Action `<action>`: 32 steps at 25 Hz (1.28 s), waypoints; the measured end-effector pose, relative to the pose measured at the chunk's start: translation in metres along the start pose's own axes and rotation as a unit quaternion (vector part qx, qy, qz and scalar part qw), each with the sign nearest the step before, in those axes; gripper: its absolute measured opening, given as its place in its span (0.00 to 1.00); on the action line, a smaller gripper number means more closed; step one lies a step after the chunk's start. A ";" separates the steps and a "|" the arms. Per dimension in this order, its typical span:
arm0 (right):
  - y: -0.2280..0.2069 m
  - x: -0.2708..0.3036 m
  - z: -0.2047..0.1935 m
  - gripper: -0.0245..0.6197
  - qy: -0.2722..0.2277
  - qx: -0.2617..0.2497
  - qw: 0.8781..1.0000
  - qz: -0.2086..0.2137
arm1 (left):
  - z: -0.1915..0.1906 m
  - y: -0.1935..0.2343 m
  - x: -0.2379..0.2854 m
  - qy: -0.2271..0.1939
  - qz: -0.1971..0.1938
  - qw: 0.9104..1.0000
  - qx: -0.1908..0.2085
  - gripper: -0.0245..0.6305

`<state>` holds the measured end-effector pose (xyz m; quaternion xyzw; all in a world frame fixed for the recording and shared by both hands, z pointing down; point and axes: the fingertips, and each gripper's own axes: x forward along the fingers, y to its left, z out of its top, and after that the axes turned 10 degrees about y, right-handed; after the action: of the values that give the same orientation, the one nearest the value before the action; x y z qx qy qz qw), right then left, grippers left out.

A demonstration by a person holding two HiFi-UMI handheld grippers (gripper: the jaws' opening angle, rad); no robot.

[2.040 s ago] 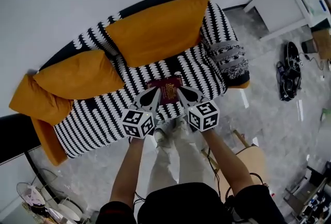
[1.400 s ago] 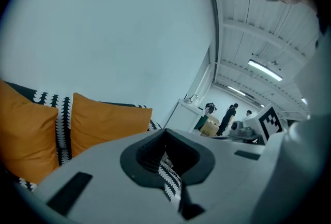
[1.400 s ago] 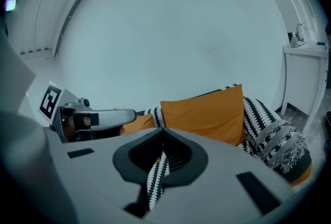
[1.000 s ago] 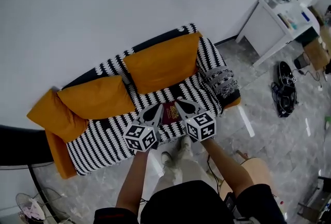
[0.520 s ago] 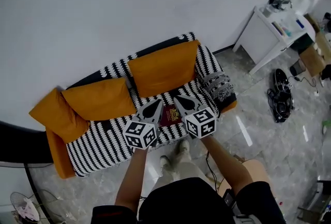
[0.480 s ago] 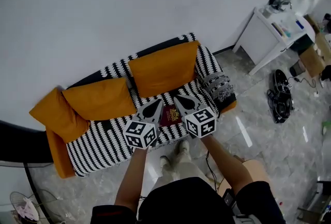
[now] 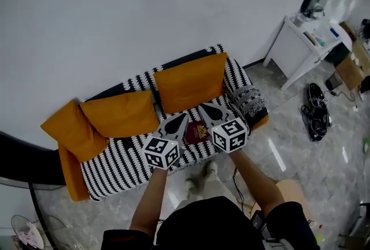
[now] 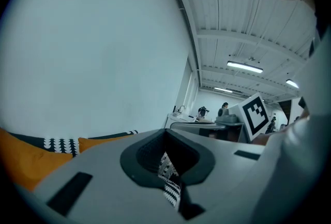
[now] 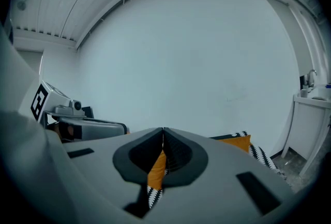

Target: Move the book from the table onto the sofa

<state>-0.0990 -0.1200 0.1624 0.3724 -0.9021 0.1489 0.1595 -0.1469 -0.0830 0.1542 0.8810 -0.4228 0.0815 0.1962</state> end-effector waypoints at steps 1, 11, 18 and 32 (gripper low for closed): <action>0.004 -0.001 0.000 0.06 -0.001 -0.002 1.000 -0.002 | 0.000 -0.001 -0.004 -0.002 -0.004 1.000 0.001 0.06; 0.026 -0.020 0.008 0.06 -0.018 -0.015 1.000 -0.012 | 0.011 -0.015 -0.020 -0.018 -0.030 0.999 0.020 0.06; 0.027 -0.047 0.019 0.06 -0.032 -0.026 0.999 -0.010 | 0.027 -0.033 -0.020 -0.031 -0.027 0.999 0.029 0.06; 0.026 -0.144 0.013 0.06 -0.049 -0.046 0.998 0.002 | 0.033 -0.129 -0.031 -0.057 -0.013 0.997 0.044 0.06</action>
<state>-0.0228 -0.0174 0.0897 0.3694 -0.9155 0.0894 0.1316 -0.0666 -0.0014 0.0791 0.8975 -0.4173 0.0474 0.1343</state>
